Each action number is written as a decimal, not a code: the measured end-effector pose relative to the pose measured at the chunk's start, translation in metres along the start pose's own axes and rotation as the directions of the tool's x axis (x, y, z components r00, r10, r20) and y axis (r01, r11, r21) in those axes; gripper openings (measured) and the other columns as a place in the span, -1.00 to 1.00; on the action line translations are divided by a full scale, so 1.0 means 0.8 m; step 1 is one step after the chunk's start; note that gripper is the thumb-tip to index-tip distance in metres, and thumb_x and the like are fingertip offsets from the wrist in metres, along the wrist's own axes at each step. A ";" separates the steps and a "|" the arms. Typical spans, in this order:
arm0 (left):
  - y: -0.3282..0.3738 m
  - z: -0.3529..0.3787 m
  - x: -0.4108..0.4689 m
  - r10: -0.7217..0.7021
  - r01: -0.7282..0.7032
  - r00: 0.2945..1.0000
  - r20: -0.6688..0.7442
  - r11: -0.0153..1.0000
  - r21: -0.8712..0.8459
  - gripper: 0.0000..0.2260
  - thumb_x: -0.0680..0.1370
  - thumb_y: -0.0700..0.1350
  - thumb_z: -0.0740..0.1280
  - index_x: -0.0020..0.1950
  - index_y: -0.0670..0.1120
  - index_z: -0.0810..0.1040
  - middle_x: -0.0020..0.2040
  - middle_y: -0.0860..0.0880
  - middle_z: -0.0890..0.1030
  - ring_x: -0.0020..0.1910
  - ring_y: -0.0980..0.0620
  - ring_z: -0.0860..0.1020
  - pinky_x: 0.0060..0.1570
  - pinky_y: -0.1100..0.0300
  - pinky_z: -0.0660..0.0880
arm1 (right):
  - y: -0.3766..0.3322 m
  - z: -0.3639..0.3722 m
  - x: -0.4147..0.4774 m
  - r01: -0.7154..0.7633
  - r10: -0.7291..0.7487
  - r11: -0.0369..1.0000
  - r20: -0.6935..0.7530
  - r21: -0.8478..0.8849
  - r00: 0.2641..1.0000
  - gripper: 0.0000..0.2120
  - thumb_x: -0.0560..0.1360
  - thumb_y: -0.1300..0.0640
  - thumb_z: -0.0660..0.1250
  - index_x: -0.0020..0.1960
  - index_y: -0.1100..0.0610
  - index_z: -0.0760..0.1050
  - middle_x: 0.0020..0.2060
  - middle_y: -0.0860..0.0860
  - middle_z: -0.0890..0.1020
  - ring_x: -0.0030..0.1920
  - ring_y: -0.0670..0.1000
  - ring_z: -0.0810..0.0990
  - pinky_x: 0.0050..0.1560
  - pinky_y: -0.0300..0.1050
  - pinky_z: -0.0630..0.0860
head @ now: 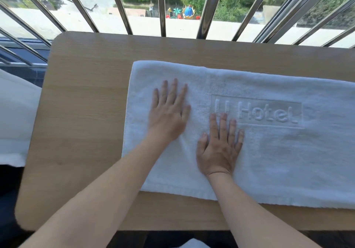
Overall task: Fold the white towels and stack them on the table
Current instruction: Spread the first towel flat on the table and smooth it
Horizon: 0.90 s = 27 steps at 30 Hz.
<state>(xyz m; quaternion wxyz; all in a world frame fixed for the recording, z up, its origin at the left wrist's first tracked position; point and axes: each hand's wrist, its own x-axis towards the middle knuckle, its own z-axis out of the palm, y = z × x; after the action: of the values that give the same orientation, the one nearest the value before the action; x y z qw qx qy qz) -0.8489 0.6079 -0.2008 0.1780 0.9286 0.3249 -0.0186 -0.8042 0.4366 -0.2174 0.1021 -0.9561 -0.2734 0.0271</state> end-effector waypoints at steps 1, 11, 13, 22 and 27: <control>0.009 0.010 -0.025 0.037 -0.037 0.999 -0.021 0.999 0.012 -0.45 0.68 0.11 0.04 0.65 0.04 0.02 0.66 -0.05 -0.04 0.63 -0.10 -0.12 0.57 -0.10 -0.19 | -0.001 0.000 0.000 0.004 -0.004 1.000 -0.004 0.006 1.000 -0.40 0.58 -0.06 0.02 0.61 -0.01 0.16 0.61 0.03 0.14 0.61 0.15 0.05 0.54 0.30 -0.02; -0.004 0.033 -0.138 0.012 -0.012 1.000 0.009 0.996 0.089 -0.39 0.65 0.20 -0.01 0.66 0.04 -0.07 0.66 -0.02 -0.11 0.63 -0.06 -0.17 0.57 -0.05 -0.23 | -0.006 -0.001 0.001 0.001 -0.001 1.000 0.028 0.014 1.000 -0.43 0.60 -0.02 -0.04 0.61 -0.02 0.14 0.61 0.03 0.14 0.60 0.17 0.04 0.55 0.27 -0.10; 0.000 0.037 -0.153 -0.033 0.030 0.999 0.019 0.994 0.109 -0.39 0.65 0.22 -0.05 0.66 0.04 -0.12 0.66 -0.02 -0.15 0.62 -0.06 -0.20 0.56 -0.08 -0.22 | -0.009 -0.003 0.001 -0.003 0.002 1.000 0.069 0.014 0.998 -0.42 0.60 -0.04 -0.07 0.62 -0.03 0.11 0.62 0.02 0.10 0.61 0.16 0.00 0.56 0.25 -0.15; 0.097 0.053 -0.129 0.040 -0.048 0.996 0.082 0.994 0.097 -0.40 0.62 0.18 -0.30 0.63 -0.01 -0.23 0.65 0.02 -0.23 0.59 -0.10 -0.33 0.51 -0.06 -0.40 | 0.048 -0.041 0.003 0.146 -0.176 0.971 0.152 0.188 0.973 -0.37 0.53 0.03 -0.14 0.58 0.05 0.22 0.59 0.01 0.19 0.60 0.03 0.06 0.58 0.11 -0.08; 0.165 0.076 -0.110 0.112 -0.119 0.989 0.100 0.990 0.071 -0.42 0.66 0.18 -0.22 0.60 -0.04 -0.29 0.63 0.02 -0.28 0.57 -0.09 -0.38 0.51 -0.06 -0.41 | 0.161 -0.055 0.007 0.188 -0.195 0.981 0.208 0.052 0.959 -0.48 0.68 -0.05 -0.01 0.63 -0.09 0.04 0.63 -0.04 -0.02 0.62 -0.02 -0.12 0.58 0.07 -0.22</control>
<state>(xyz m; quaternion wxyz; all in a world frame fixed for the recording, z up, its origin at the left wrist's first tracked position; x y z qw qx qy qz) -0.8328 0.4391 -0.2026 0.1582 0.9501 0.2608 -0.0653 -0.7277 0.3247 -0.2014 0.0897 -0.9150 -0.3736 0.1230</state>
